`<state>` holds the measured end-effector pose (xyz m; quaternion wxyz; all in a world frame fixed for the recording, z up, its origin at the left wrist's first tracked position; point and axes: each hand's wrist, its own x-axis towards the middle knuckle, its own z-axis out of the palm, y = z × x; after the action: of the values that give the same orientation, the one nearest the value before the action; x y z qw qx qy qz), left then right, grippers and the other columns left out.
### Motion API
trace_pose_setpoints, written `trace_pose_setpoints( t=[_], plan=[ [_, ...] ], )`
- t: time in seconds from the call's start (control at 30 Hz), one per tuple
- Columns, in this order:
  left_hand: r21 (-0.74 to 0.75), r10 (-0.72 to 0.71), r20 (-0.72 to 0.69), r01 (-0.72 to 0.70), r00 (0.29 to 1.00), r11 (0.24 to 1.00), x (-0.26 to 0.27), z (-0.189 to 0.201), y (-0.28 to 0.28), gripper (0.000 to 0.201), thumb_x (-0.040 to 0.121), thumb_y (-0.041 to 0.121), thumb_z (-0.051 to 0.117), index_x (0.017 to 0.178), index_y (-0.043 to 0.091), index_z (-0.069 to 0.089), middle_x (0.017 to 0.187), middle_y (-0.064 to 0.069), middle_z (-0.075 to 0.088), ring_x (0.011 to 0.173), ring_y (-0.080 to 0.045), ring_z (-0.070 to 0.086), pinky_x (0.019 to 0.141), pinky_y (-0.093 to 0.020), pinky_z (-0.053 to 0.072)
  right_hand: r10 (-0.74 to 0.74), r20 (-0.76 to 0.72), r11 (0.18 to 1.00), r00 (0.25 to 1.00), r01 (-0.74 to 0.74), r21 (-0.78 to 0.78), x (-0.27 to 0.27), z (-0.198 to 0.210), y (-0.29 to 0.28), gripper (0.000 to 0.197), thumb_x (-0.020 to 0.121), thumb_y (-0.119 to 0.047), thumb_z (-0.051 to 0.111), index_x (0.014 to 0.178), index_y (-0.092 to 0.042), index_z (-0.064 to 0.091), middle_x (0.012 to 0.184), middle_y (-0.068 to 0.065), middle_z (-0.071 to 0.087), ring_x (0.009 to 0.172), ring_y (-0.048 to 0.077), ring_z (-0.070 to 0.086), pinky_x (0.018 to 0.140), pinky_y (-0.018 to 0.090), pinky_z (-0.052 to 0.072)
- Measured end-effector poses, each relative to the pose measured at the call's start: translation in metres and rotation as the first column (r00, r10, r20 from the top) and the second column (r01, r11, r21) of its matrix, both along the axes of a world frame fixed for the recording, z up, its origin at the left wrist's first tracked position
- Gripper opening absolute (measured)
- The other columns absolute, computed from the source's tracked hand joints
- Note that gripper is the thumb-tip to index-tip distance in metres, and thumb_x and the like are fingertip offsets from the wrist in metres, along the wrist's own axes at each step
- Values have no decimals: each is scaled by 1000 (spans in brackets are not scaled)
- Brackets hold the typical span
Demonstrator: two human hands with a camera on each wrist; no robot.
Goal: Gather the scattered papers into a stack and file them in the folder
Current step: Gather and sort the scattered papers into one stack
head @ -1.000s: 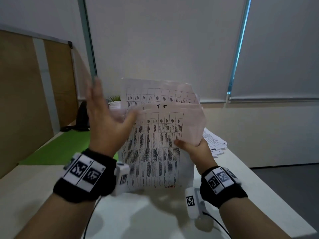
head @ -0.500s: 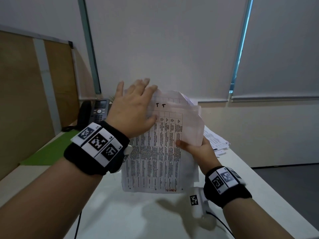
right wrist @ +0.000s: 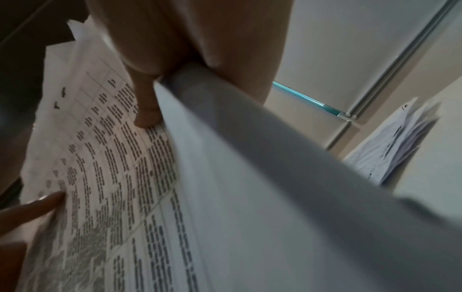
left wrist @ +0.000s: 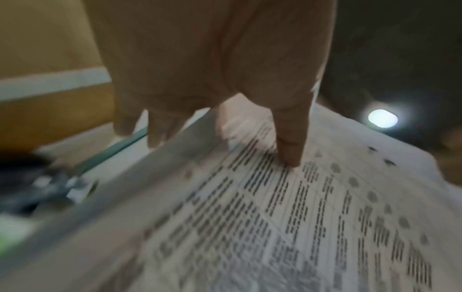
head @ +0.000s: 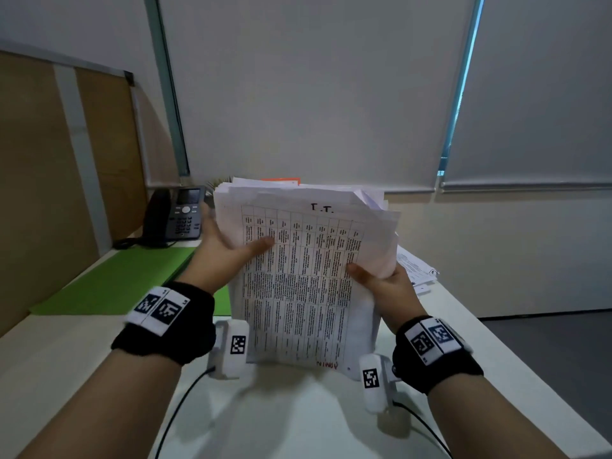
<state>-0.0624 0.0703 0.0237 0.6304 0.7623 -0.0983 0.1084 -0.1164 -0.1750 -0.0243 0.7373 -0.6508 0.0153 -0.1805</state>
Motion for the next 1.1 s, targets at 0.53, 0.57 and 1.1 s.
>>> trace_pose_setpoints(
  t=[0.53, 0.57, 1.1],
  plan=[
    [-191, 121, 63, -107, 991, 976, -33, -25, -3, 51, 88, 8, 60, 130, 15, 31, 114, 0, 56, 103, -19, 59, 94, -39, 46, -1, -31, 985, 1000, -5, -171, -9, 20, 4, 28, 78, -29, 74, 103, -18, 66, 103, 6, 73, 89, 20, 70, 84, 38, 56],
    [-177, 126, 67, -113, 990, 978, -33, -25, -4, 44, 89, 12, 58, 127, 18, 36, 113, 0, 59, 105, -21, 60, 98, -44, 46, -52, -1, 974, 999, 51, -222, -9, 19, 9, 32, 76, -32, 75, 104, -21, 63, 103, 2, 72, 90, 17, 69, 81, 33, 55],
    [-270, 47, 119, -13, 992, 963, -29, -28, 2, 48, 91, -6, 48, 129, 22, 40, 108, 9, 61, 98, -4, 59, 85, -20, 49, -183, 399, 943, 899, 275, -188, -9, 58, 5, 22, 82, -8, 69, 72, -23, 56, 70, -9, 58, 64, 11, 51, 66, 36, 47]
  ],
)
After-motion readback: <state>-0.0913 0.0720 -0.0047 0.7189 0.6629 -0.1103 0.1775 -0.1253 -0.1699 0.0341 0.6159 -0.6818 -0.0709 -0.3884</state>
